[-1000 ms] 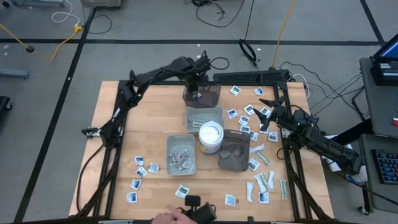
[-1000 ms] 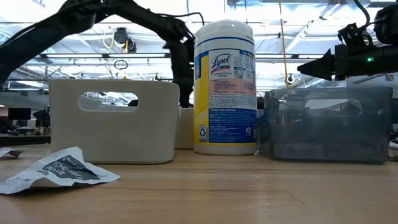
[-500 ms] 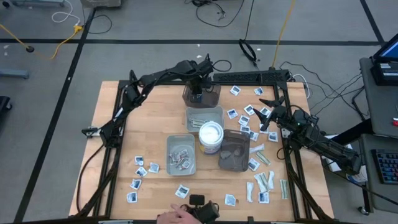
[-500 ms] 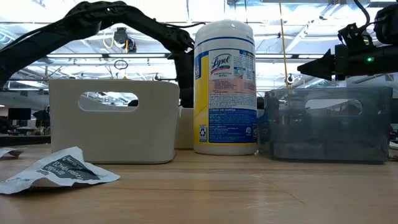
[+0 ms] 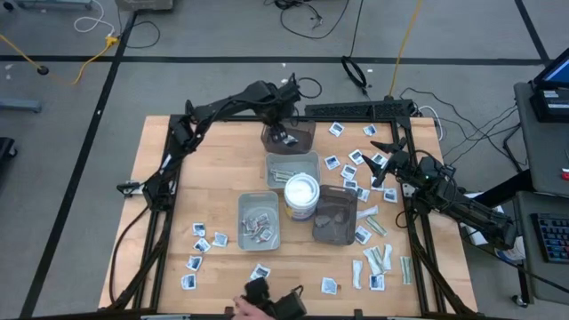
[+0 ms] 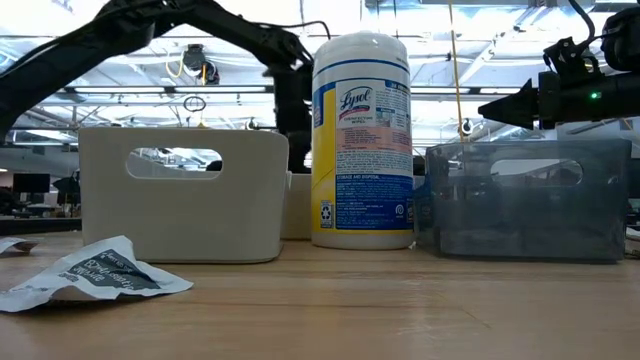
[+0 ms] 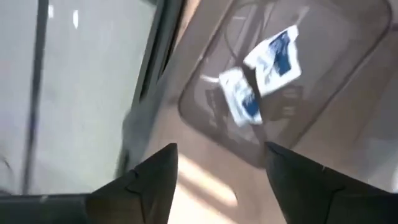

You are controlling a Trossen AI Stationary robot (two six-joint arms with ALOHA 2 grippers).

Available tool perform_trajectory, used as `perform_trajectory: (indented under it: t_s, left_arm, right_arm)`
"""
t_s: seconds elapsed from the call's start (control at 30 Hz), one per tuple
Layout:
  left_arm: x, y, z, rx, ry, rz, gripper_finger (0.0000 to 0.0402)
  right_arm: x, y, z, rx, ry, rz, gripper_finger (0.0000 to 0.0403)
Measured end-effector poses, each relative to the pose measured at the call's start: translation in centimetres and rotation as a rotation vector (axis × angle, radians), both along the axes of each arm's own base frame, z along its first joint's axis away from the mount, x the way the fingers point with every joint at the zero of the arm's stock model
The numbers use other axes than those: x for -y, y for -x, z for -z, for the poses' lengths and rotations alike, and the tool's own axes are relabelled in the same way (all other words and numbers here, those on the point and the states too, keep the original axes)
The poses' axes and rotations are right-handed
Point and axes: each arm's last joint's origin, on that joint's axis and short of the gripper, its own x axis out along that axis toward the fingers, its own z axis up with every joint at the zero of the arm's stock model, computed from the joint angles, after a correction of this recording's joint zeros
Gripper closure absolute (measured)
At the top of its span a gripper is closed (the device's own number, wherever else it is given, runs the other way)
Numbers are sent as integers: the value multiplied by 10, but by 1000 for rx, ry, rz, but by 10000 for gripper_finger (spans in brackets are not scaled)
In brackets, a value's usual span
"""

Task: Pick & Place First Aid Supplies
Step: Put the alcohol pad into the top transparent black bin

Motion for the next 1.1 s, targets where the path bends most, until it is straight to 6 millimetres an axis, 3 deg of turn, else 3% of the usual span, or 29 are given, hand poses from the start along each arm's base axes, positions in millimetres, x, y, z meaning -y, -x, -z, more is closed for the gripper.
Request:
perform_trajectory:
  t_s: [0.3,0.5,0.7,1.1]
  left_arm:
    - [9,30,-27,47,140,-597,140]
    - [21,37,-31,-13,273,-666,149]
    - [60,49,-45,-41,296,-635,150]
    - [171,109,-42,-47,369,-650,140]
  right_arm:
    - [0,0,0,0,0,0,140]
    - [0,0,0,1,0,0,140]
    - [0,0,0,0,0,0,140]
    - [0,0,0,1,0,0,140]
